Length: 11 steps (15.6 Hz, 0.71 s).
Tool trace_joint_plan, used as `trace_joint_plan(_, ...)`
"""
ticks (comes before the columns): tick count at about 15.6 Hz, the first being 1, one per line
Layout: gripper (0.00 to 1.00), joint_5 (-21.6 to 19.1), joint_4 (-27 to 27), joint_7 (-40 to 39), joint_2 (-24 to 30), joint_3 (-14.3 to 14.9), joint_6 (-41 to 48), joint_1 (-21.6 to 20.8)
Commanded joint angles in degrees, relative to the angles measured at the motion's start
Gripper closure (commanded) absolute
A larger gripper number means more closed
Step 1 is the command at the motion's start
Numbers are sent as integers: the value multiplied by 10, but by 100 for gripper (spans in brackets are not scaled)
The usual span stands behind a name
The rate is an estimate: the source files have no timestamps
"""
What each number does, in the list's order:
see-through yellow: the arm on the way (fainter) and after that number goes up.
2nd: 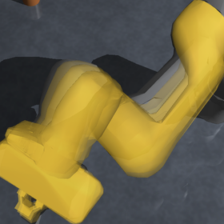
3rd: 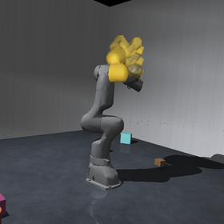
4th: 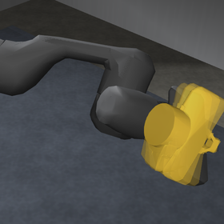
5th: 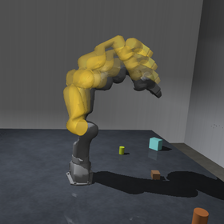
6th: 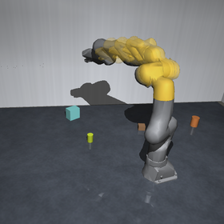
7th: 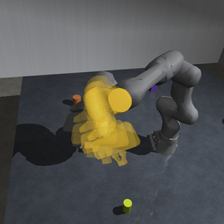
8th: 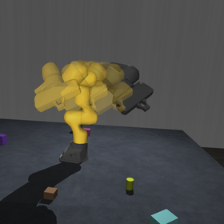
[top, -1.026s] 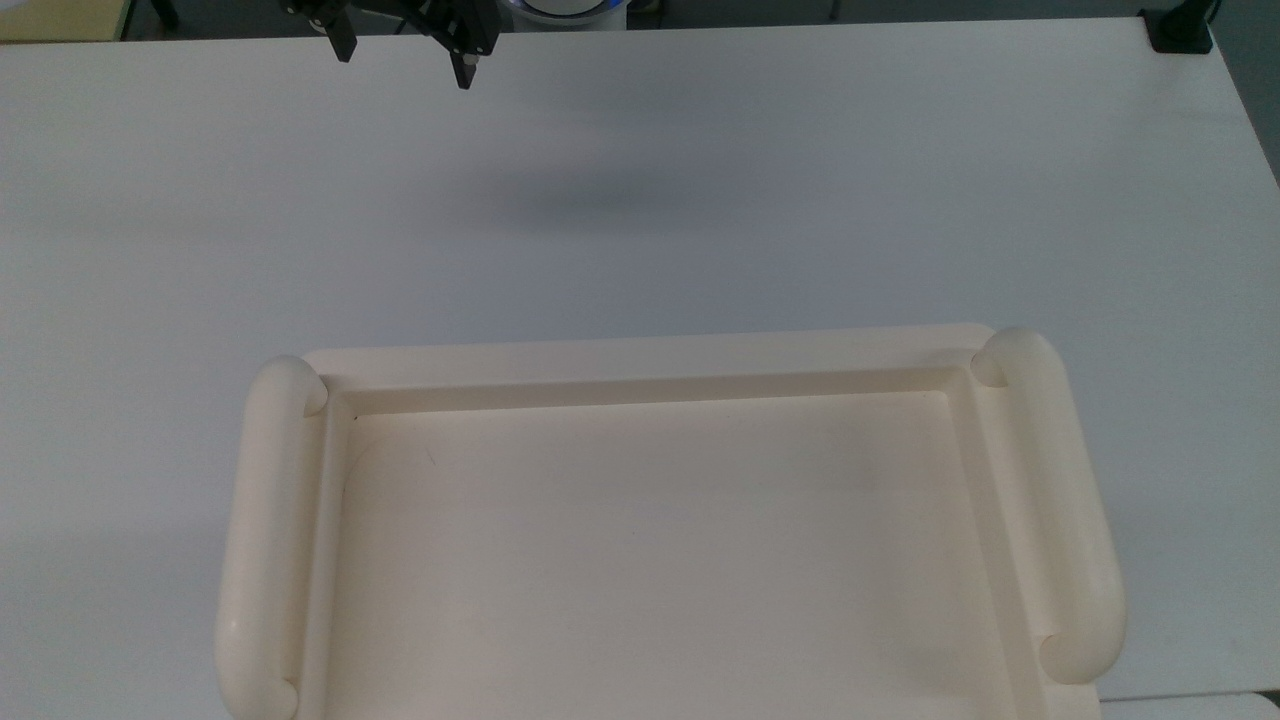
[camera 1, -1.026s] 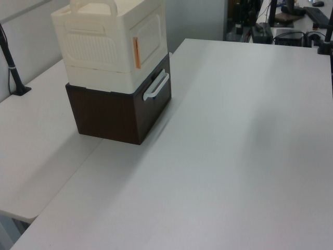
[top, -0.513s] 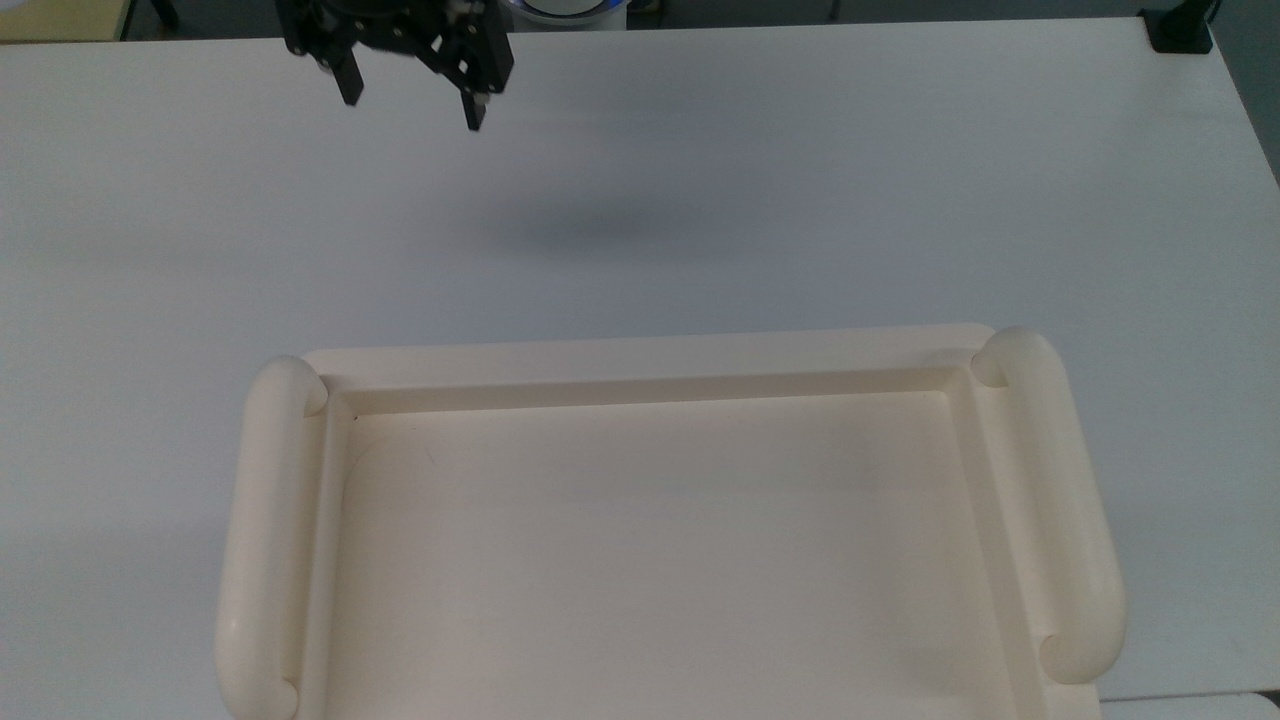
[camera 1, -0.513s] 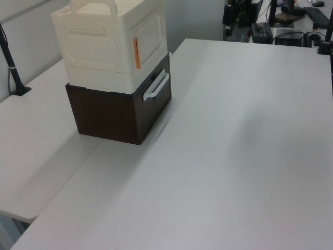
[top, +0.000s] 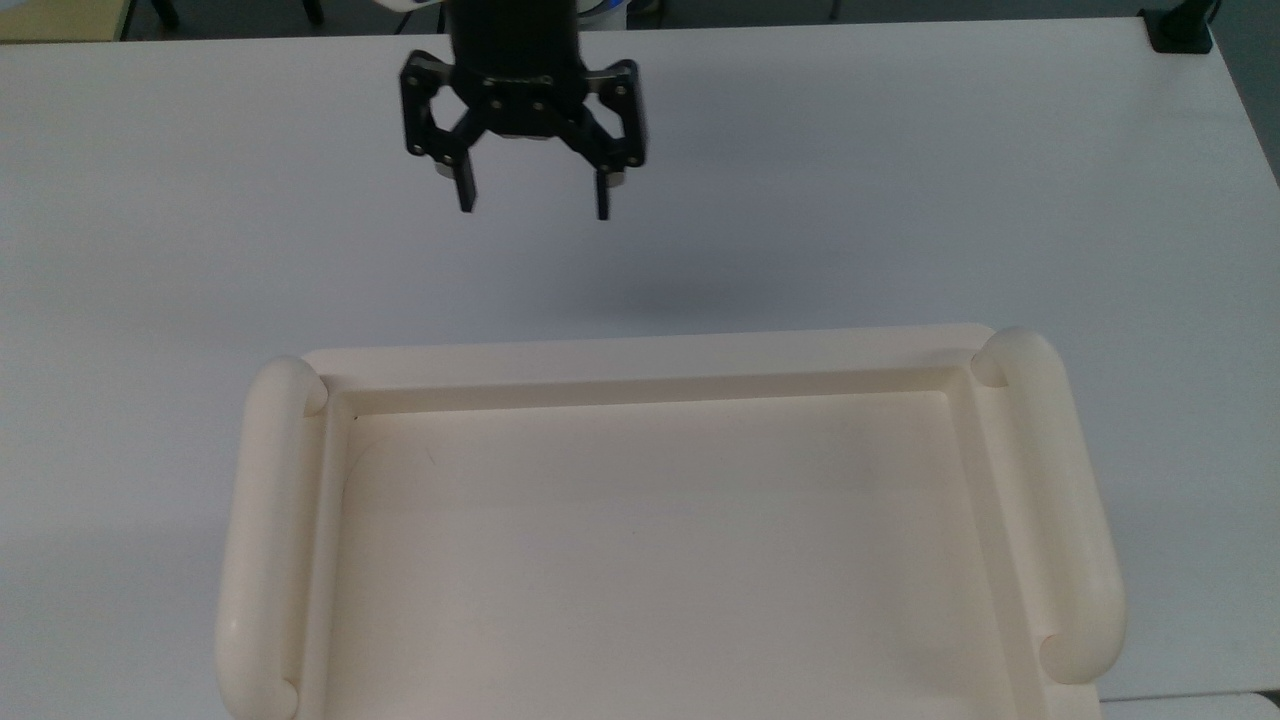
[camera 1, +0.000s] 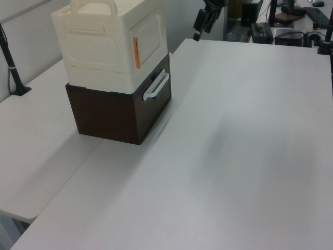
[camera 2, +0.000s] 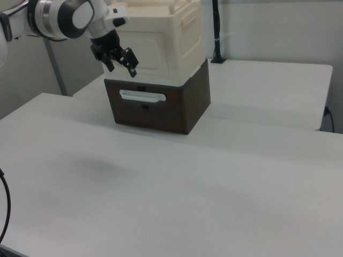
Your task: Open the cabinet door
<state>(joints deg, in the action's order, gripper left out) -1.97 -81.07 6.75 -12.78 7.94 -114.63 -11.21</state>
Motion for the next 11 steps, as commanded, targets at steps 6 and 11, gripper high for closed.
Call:
trace_joint_plan(6, 0, 1, 11, 22, -43, 9, -182, -89)
trace_joint_plan(11, 0, 12, 52, 55, -94, 10, -250, -101)
